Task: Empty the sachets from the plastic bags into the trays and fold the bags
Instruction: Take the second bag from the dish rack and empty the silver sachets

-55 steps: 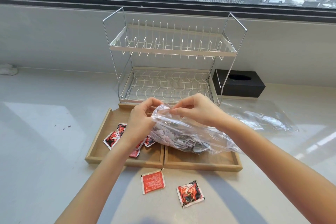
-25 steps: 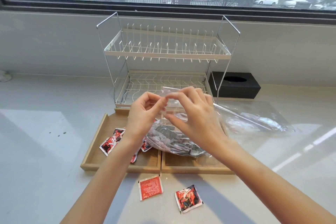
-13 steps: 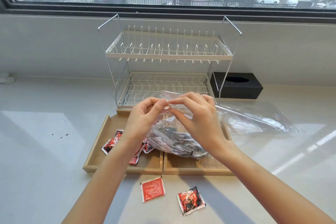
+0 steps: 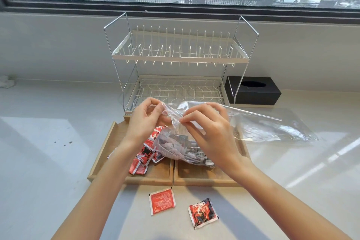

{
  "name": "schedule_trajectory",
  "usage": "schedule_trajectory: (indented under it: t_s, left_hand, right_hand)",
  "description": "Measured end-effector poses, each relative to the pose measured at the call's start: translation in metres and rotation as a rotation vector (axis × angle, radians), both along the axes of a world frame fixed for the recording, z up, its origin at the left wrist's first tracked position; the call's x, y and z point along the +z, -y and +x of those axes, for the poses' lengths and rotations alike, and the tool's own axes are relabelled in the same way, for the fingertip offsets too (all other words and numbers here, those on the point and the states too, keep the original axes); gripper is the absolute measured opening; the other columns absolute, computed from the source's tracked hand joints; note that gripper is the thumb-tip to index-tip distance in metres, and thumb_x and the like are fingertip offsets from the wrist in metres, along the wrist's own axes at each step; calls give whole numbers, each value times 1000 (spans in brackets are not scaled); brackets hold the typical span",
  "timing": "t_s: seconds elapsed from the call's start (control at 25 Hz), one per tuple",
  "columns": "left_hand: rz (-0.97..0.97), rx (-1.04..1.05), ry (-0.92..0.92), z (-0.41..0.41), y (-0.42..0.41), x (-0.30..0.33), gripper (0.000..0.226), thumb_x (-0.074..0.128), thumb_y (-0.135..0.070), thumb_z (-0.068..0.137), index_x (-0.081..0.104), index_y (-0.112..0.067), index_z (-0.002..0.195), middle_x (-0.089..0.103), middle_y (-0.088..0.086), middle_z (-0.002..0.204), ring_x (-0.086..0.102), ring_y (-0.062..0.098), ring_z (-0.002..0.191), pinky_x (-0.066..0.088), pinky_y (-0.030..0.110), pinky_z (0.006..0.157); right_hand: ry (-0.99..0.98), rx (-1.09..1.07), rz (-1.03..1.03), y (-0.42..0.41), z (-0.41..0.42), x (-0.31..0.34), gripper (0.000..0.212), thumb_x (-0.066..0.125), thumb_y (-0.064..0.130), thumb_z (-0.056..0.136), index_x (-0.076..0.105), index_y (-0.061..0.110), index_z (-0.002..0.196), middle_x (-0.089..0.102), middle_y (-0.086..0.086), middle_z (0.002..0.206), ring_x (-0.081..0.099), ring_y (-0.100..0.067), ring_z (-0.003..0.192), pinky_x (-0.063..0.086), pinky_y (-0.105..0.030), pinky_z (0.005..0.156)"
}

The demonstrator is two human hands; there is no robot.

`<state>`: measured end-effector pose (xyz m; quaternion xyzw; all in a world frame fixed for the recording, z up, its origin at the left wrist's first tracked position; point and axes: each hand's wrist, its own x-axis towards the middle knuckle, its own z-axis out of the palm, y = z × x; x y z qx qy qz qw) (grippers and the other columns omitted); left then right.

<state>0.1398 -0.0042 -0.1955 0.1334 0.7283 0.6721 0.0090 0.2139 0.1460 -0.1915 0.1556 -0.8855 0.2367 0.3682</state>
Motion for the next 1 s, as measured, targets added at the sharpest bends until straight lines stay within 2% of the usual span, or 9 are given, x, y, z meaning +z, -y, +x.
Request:
schedule_trajectory:
  t_s: [0.16,0.32,0.4,0.52,0.6,0.8,0.88,0.96,1.0]
  left_hand:
    - [4,-108,-30,-8,5,14,16,50,-13,90,57,-18,77,68,-12,62,64,1,58,49,13,52]
    - [-22,-197,-128,-5,4,24,14,50,-15,90,56,-21,79,68,-16,68,64,0,66,52,15,60]
    - [-32,-215,-203,-1,3,27,12,53,-17,88,58,-24,79,67,-17,72,62,-2,71,51,14,66]
    - [-4,-236,-298,1,1,33,7,56,-26,82,61,-30,79,67,-21,75,59,-6,75,45,9,68]
    - [13,-222,-334,0,0,37,8,56,-25,80,62,-31,80,67,-23,77,58,-8,78,43,6,70]
    - [46,-206,-302,1,-4,36,13,52,-36,81,61,-33,90,68,-22,83,62,-5,83,48,12,73]
    - [96,-255,-87,0,-6,29,32,41,-46,83,51,-33,110,66,-20,100,64,2,91,51,20,80]
    - [-23,-345,115,5,-6,17,43,46,-49,85,42,-32,124,59,-16,120,62,5,101,49,25,91]
    - [-142,-403,57,9,-6,10,44,52,-48,82,46,-33,123,58,-19,120,60,1,102,47,19,90]
  right_hand:
    - [96,133,-68,-5,3,14,18,58,26,83,69,13,88,65,3,93,59,-13,91,43,-33,88]
    - [163,133,-281,-23,-20,55,21,48,22,90,66,17,99,61,9,96,56,-1,92,43,-15,86]
    - [565,142,-351,-34,-42,74,25,42,19,94,65,19,103,66,7,98,61,-2,93,45,-19,90]
    - [1301,423,-401,-39,-64,74,34,31,23,99,59,11,114,65,-4,112,61,-13,102,47,-26,96]
    - [1485,616,-440,-36,-68,65,36,27,24,99,58,10,111,65,-3,108,64,-11,97,50,-20,90]
    - [1358,700,-508,-39,-69,66,33,38,17,96,67,18,81,63,10,67,58,-4,64,48,-20,72]
    - [1260,656,-618,-43,-67,68,26,44,15,94,65,17,78,56,12,59,48,-4,56,44,-14,60]
    - [1153,569,-681,-49,-64,73,16,50,13,91,61,14,79,53,10,58,45,-3,54,41,-15,58]
    - [1099,522,-681,-51,-63,77,12,52,13,89,60,13,80,53,9,58,46,-2,53,40,-16,60]
